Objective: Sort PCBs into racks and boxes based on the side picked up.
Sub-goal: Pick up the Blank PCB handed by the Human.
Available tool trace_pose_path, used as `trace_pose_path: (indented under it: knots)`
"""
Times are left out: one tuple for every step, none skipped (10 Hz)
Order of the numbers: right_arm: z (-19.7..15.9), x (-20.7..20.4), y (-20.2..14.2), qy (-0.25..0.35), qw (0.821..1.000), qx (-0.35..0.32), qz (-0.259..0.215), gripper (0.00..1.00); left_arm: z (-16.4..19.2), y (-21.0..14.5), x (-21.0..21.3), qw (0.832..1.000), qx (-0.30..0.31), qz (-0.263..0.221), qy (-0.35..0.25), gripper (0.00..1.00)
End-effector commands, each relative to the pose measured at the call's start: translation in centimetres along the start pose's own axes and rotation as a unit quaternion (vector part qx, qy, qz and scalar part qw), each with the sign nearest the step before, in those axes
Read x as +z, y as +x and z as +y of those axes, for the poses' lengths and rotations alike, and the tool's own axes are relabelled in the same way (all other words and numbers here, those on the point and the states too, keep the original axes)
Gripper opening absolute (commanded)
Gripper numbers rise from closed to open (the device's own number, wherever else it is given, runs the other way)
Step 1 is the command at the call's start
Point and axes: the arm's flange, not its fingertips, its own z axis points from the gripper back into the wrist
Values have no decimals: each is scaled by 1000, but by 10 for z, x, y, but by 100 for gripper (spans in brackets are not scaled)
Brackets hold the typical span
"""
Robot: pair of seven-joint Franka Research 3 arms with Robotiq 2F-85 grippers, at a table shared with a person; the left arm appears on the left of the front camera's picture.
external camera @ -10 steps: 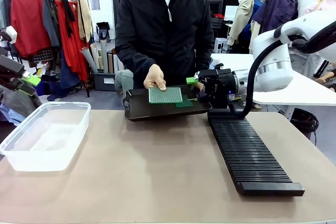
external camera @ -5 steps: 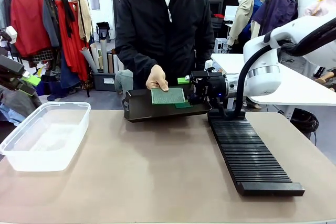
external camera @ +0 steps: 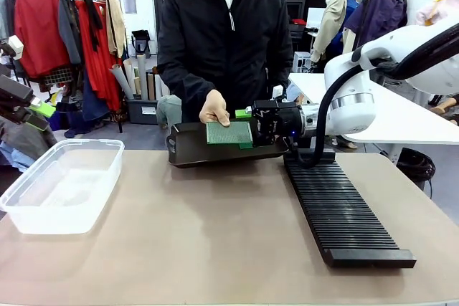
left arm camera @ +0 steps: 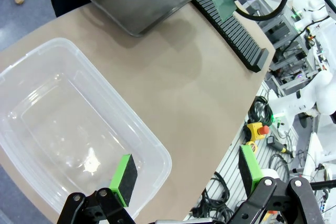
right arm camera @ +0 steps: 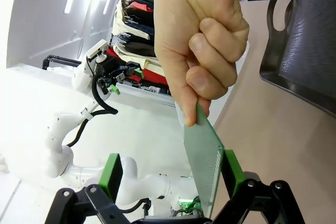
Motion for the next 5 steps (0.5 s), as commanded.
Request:
trace_pose_path:
  knots:
    - [2,-3,10,2,1000,-5,-29,100,0,0,0,1000,0,-2,-3,100]
    - [3,-2,11,0,999,-4,-32,100,0,0,0,1000,0,-2,-3,100]
    - [3,0,12,-1,999,-5,-36,100,0,0,0,1000,0,-2,-3,100]
    - [3,1,13,-2,999,-4,-37,100,0,0,0,1000,0,-2,-3,100]
    - [3,0,13,-3,999,-5,-36,100,0,0,0,1000,0,-2,-3,100]
